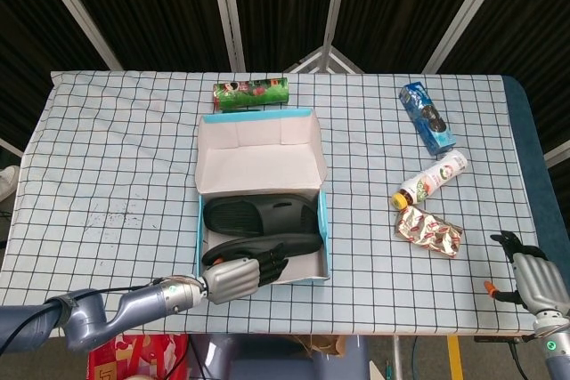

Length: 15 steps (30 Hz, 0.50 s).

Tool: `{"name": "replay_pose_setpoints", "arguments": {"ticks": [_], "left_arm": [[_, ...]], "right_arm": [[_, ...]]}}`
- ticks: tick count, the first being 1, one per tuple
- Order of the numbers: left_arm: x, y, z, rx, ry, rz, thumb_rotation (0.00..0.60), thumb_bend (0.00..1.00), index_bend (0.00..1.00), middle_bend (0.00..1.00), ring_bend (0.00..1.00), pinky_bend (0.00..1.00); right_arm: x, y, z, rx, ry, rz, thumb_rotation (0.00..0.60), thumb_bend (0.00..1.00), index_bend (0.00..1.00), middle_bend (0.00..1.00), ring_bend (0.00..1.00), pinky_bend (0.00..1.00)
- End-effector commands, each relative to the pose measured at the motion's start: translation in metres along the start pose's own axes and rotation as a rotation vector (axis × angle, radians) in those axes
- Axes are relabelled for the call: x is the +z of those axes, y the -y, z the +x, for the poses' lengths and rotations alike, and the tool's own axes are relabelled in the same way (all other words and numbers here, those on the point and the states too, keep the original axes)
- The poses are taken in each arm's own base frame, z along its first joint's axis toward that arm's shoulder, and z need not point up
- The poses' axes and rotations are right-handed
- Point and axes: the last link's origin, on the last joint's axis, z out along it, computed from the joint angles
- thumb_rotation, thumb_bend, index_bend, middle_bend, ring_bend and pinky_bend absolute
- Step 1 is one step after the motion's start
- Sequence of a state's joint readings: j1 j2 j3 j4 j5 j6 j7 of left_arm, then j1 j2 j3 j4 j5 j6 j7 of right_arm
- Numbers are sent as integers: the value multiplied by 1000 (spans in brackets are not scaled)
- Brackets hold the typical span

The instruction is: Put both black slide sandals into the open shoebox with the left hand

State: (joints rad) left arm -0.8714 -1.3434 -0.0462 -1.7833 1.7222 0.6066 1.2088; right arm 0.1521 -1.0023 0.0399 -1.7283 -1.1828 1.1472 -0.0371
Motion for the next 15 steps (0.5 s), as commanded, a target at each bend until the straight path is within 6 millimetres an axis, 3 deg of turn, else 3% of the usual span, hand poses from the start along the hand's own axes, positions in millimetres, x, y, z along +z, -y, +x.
{"name": "replay_pose_setpoints", "arguments": {"ticks": [1, 8, 15], "left_arm": [[-1, 4, 2, 1, 4, 13, 600, 149, 0, 0, 0, 0], [-9, 5, 5, 24, 17, 8, 600, 148, 0, 0, 0, 0], [-40, 12, 18, 14, 32, 56, 600, 148, 0, 0, 0, 0]], "right_arm": [[0, 0, 0, 1, 0, 0, 600, 291, 176, 107, 227, 135], [0, 0, 1, 4, -3, -2, 600, 291, 176, 107, 227, 130], [0, -1, 1, 8, -6, -2, 600, 291, 176, 107, 227, 131]]}}
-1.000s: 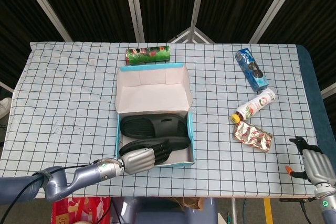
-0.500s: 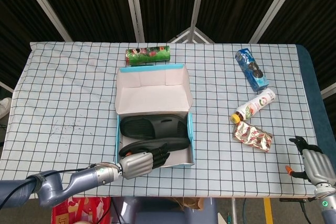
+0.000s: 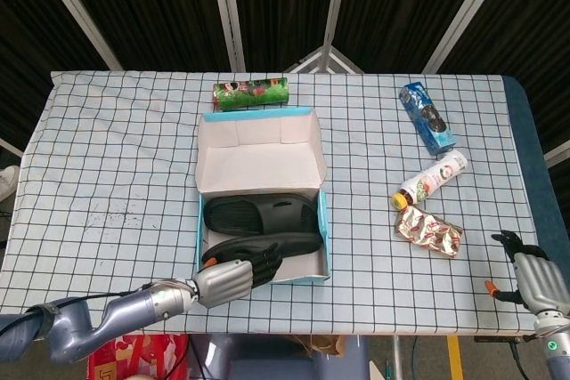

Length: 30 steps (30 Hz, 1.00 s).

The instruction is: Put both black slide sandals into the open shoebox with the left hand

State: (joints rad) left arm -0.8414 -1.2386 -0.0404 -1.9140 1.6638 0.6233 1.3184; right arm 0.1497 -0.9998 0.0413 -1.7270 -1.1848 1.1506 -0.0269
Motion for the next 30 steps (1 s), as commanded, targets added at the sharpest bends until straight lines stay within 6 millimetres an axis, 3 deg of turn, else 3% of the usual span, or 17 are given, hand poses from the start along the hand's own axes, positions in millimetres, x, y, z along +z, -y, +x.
{"name": "replay_pose_setpoints", "arguments": {"ticks": [1, 6, 10, 15, 17, 24, 30], "left_arm": [[-21, 8, 7, -10, 8, 58, 600, 149, 0, 0, 0, 0], [-60, 32, 20, -129, -12, 260, 600, 150, 0, 3, 0, 0], [-108, 47, 15, -314, 16, 517, 600, 169, 50, 72, 0, 0], [-180, 27, -16, -727, 233, 908, 600, 205, 81, 157, 0, 5], [-196, 15, -28, -851, 267, 1036, 600, 231, 83, 164, 0, 29], [-221, -33, -66, -1080, 331, 1243, 600, 242, 81, 127, 0, 87], [-221, -48, -81, -1137, 343, 1272, 600, 241, 46, 68, 0, 76]], "right_arm": [[0, 0, 0, 1, -2, -2, 600, 291, 175, 107, 227, 131], [-1, -1, 1, 4, -7, -3, 600, 291, 175, 107, 227, 130], [-3, 1, 2, 6, -15, 3, 600, 291, 175, 107, 227, 131], [-5, 5, 4, -2, -35, 42, 600, 291, 175, 107, 227, 131], [-6, 8, 4, -6, -44, 62, 600, 290, 176, 107, 227, 129], [-6, 13, 6, -28, -117, 147, 600, 290, 175, 107, 224, 119], [-5, 17, 8, -51, -204, 215, 600, 291, 175, 102, 184, 112]]}}
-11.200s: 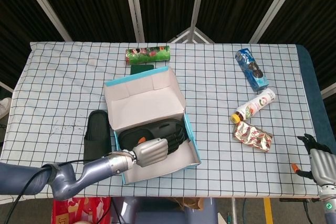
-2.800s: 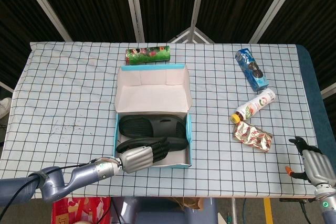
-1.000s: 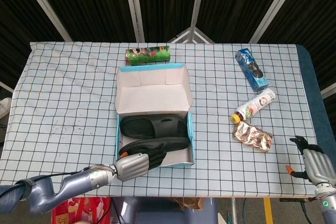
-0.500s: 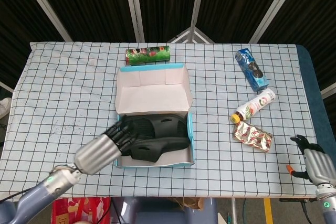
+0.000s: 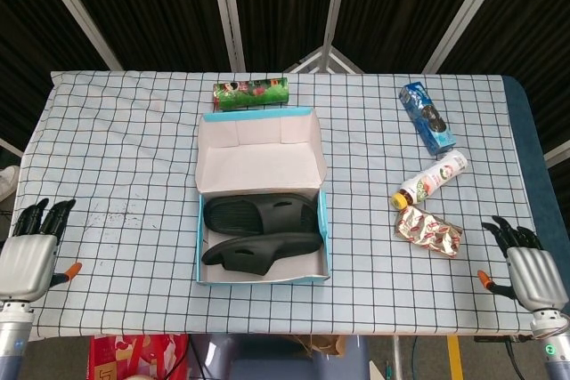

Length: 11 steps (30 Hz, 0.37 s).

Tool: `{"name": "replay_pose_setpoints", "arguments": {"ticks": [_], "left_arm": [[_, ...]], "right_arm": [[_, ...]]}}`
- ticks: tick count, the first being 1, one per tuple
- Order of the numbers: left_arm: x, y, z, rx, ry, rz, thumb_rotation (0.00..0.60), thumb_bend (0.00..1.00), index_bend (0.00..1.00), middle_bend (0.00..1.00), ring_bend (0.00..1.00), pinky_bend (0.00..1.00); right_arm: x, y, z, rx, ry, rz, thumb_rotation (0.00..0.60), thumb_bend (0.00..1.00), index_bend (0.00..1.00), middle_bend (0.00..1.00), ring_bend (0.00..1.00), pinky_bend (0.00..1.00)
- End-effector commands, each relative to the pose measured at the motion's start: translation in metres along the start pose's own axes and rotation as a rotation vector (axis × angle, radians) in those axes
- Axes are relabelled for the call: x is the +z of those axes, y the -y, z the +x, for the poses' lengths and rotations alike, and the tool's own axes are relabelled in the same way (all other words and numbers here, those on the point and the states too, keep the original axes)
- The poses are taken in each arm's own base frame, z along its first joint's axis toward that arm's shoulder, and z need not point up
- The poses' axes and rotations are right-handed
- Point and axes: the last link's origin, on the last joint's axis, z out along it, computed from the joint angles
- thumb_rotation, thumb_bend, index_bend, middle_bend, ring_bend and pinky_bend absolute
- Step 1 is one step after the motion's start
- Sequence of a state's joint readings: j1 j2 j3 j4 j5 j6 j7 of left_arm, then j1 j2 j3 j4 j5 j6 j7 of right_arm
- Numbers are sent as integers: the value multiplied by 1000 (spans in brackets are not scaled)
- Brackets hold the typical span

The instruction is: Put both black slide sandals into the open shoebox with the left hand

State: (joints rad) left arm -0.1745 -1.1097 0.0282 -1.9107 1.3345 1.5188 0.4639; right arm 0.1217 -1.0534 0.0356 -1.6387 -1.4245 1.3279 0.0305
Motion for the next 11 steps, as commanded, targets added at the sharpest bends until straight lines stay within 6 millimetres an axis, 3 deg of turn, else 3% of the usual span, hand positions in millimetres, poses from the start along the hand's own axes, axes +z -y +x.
{"name": "replay_pose_setpoints", "arguments": {"ticks": [1, 11], "left_arm": [[0, 6, -13, -25, 12, 30, 600, 241, 41, 63, 0, 73], [4, 10, -15, -43, -59, -12, 600, 241, 38, 47, 0, 29]], "right_arm": [[0, 2, -1, -9, -51, 35, 600, 291, 175, 100, 180, 112], [3, 3, -1, -36, -125, 64, 600, 291, 176, 87, 158, 101]]}}
